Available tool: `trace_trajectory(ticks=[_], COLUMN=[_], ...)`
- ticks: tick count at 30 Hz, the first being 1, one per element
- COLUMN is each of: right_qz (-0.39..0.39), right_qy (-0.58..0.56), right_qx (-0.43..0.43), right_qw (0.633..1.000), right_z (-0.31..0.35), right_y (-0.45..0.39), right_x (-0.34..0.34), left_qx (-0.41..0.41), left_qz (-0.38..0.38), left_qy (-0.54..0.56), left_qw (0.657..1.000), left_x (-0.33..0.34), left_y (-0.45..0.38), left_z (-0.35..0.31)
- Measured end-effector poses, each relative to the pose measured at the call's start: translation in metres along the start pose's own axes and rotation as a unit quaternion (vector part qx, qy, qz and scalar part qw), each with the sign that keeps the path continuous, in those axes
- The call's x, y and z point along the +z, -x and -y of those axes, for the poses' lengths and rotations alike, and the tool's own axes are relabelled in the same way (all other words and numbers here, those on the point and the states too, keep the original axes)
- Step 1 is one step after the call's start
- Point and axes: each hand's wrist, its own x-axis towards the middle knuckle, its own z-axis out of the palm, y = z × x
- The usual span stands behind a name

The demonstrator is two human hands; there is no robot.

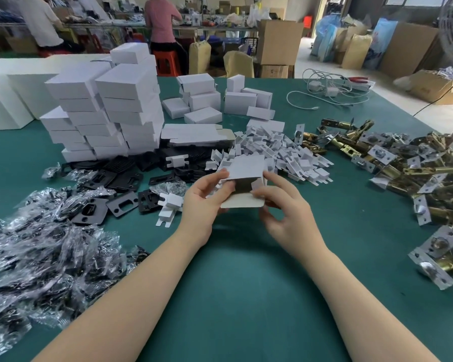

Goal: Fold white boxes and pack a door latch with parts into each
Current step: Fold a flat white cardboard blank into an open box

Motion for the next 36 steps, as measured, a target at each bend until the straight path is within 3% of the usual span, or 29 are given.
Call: trace_trajectory(ticks=[7,14,28,36], right_qz=[-0.046,-0.064,-0.072,-0.094], right_qy=[-0.023,-0.076,-0.047,-0.039], right_qx=[0.028,0.055,0.019,0.090], right_qw=[0.998,0.994,0.996,0.991], right_z=[-0.005,-0.003,-0.006,-0.004], right_y=[-0.002,-0.005,-0.005,-0.004], right_x=[-0.007,-0.004,-0.005,-0.004], left_qx=[0.003,-0.011,0.013,0.034], left_qz=[0.098,0.162,0.096,0.110], left_qy=[-0.060,-0.054,-0.062,-0.124], left_qw=[0.993,0.985,0.993,0.986], left_x=[0.000,-0.001,0.004,0.008], left_y=[0.005,0.008,0.011,0.015], left_z=[-0.001,-0.003,-0.004,-0.003])
